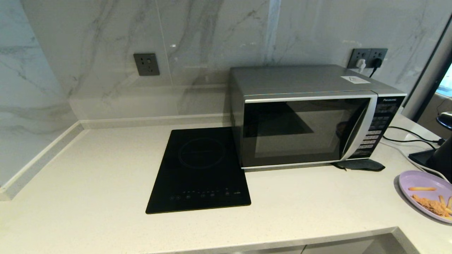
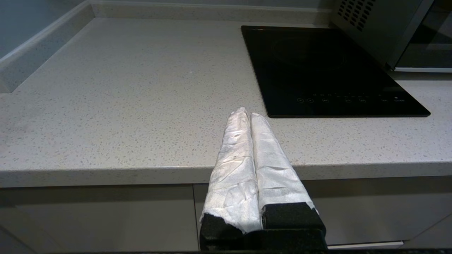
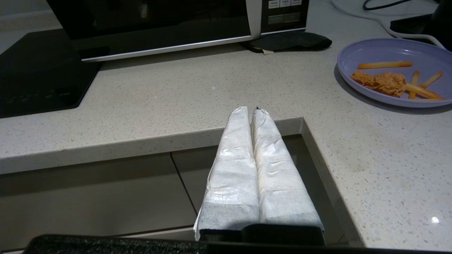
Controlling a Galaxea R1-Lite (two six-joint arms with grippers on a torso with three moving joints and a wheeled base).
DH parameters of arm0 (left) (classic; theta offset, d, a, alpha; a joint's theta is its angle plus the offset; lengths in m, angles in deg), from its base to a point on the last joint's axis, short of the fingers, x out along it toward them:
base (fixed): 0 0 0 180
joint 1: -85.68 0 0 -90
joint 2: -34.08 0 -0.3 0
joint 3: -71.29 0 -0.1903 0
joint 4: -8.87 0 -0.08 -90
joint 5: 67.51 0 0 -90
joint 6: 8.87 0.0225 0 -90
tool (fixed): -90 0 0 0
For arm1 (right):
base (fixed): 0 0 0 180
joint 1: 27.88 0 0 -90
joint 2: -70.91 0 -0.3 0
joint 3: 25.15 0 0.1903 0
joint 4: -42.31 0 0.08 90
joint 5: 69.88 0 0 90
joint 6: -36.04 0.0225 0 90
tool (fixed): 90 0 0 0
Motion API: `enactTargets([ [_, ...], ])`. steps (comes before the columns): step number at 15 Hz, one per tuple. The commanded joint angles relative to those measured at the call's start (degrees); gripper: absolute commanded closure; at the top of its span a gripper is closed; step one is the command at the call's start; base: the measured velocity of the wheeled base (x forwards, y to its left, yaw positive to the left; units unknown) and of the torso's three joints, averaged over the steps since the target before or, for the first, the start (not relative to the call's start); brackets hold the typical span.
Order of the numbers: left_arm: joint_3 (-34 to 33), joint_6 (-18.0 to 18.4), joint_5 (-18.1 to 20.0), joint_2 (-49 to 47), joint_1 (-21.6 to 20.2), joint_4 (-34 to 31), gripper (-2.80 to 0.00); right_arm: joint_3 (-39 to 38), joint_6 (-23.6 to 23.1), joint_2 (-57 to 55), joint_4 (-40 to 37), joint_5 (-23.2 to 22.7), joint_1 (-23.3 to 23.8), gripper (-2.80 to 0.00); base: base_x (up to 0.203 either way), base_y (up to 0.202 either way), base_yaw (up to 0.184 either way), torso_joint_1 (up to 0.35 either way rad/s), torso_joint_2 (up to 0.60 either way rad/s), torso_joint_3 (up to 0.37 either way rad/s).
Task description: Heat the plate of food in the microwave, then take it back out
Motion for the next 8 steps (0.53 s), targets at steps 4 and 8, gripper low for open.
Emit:
enactTargets([
  [4,0.0,-0.06,-0.03,-0.09,-0.01,0.03,0.0,-0.09,0.08,-0.1,-0.04,0.01,-0.03,0.0,0.0,0.0,0.0,0.0,0.0,0.0],
  [8,0.0,-0.06,-0.03,-0.09,-0.01,0.03,0.0,-0.09,0.26,-0.1,0.05,0.01,-0.03,0.0,0.0,0.0,0.0,0.0,0.0,0.0],
])
